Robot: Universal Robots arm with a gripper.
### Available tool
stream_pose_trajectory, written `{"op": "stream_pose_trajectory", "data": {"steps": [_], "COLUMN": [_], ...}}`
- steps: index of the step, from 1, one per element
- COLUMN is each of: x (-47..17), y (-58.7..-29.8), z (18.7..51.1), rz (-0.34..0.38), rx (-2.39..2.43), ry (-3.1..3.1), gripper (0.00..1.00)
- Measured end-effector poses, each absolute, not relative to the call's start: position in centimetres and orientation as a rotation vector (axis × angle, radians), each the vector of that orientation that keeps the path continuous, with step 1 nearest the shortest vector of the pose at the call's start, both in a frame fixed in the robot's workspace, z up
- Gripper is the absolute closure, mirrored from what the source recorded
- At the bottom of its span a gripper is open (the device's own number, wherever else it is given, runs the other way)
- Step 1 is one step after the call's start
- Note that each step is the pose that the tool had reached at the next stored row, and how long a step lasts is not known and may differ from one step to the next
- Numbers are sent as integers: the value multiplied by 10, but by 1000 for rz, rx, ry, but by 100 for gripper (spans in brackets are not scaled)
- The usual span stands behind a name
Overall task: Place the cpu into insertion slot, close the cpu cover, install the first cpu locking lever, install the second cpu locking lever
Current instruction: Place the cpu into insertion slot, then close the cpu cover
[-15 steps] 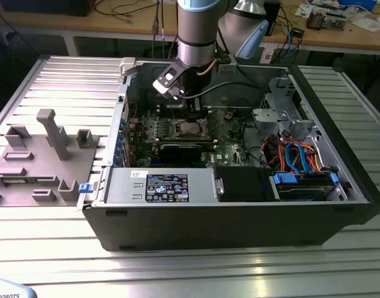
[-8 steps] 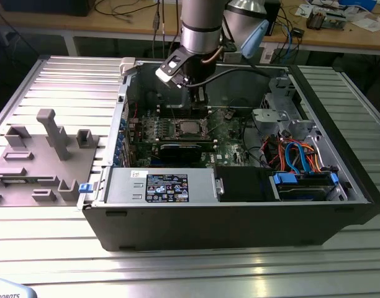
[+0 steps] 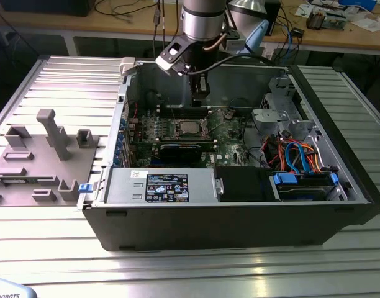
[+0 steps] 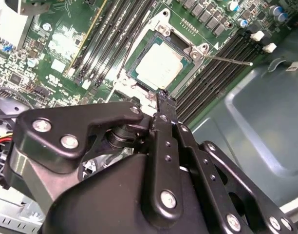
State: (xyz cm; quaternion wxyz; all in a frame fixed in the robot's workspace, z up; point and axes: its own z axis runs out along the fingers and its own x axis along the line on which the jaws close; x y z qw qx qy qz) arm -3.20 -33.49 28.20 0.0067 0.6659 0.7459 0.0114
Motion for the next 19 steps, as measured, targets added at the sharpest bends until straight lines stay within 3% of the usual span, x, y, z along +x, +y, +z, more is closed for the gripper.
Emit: {"op": "stream_pose_trajectory", "data": {"steps": [19], "x": [-11], "y": [-337], "z": [282], "rz": [28], "rx": [2085], "ry": [2334], "gripper": [89]}}
